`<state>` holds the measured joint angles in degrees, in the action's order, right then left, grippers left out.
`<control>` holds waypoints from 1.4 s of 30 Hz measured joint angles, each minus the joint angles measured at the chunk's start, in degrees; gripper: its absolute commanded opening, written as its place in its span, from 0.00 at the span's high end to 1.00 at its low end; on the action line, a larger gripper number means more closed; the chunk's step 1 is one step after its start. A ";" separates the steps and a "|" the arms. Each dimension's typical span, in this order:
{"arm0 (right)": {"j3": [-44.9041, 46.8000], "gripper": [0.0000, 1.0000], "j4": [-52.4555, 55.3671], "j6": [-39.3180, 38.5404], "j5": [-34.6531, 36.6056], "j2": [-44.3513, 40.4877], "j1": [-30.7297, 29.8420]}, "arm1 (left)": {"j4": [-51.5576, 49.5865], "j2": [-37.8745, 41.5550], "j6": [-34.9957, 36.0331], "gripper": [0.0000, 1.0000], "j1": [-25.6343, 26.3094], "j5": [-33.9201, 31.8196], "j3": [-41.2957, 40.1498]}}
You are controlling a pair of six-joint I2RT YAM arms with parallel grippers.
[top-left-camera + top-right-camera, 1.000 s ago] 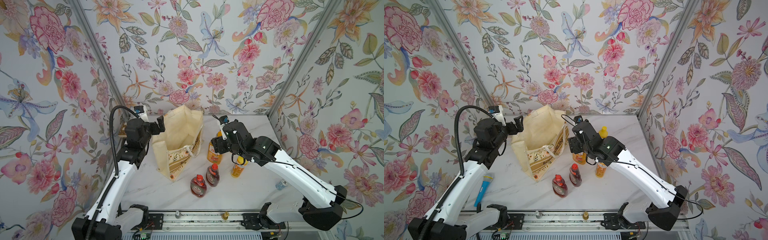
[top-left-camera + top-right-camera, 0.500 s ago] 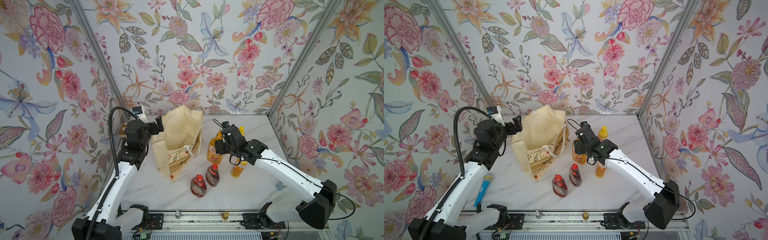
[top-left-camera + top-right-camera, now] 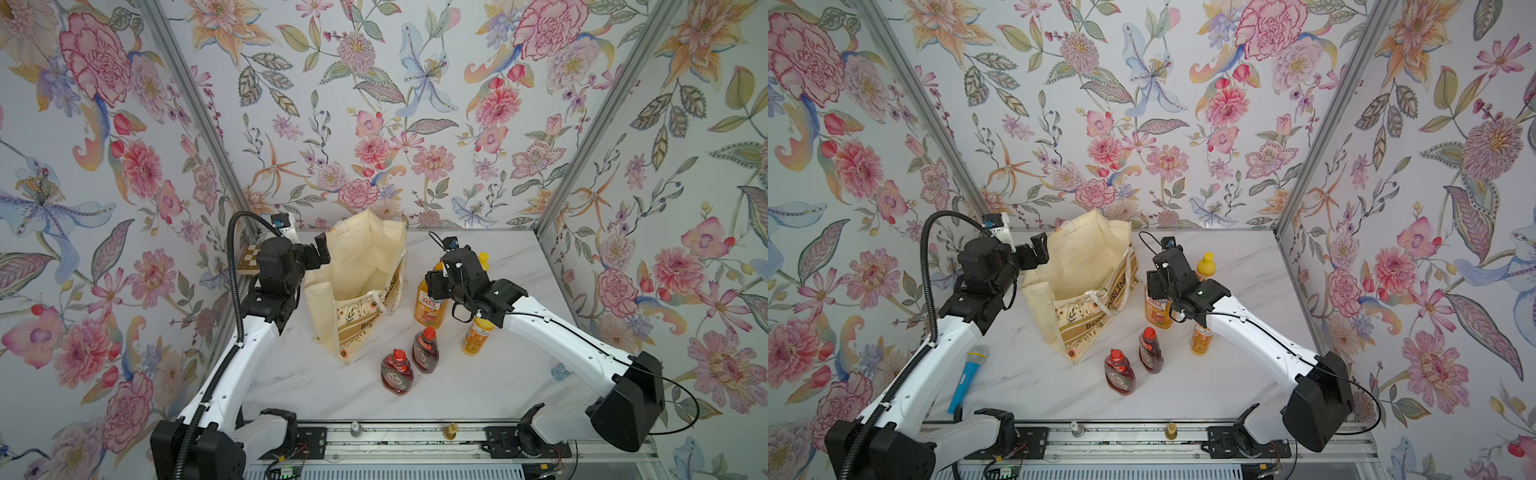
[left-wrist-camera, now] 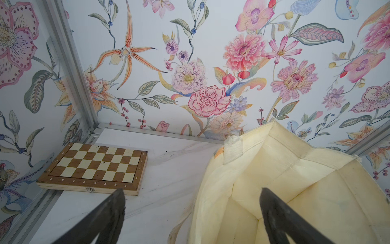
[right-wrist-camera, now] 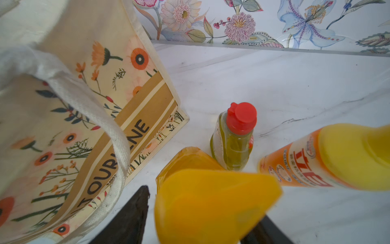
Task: Pack dish soap into the shopping bag
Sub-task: Pick up the bottle of dish soap at the center of the board.
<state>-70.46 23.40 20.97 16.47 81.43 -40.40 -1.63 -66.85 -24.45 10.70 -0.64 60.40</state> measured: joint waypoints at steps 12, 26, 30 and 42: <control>4.22 0.43 -5.75 -2.40 0.44 0.98 0.11 | -0.20 -3.41 0.90 0.01 0.00 0.28 0.46; 7.58 0.86 -12.17 -6.32 0.90 0.66 0.52 | -1.77 -6.12 2.03 0.01 0.00 0.46 2.27; 8.15 0.95 -12.57 -6.99 0.39 0.04 0.52 | -2.56 -6.14 2.16 0.01 0.00 0.74 2.75; 8.68 1.00 -8.81 -9.99 -1.01 -2.89 -0.39 | -4.87 -5.46 3.45 0.06 0.00 1.68 4.31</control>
<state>-61.78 14.59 10.98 15.46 78.54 -40.80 -6.50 -72.31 -20.99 10.70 1.04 64.71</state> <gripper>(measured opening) 0.361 0.948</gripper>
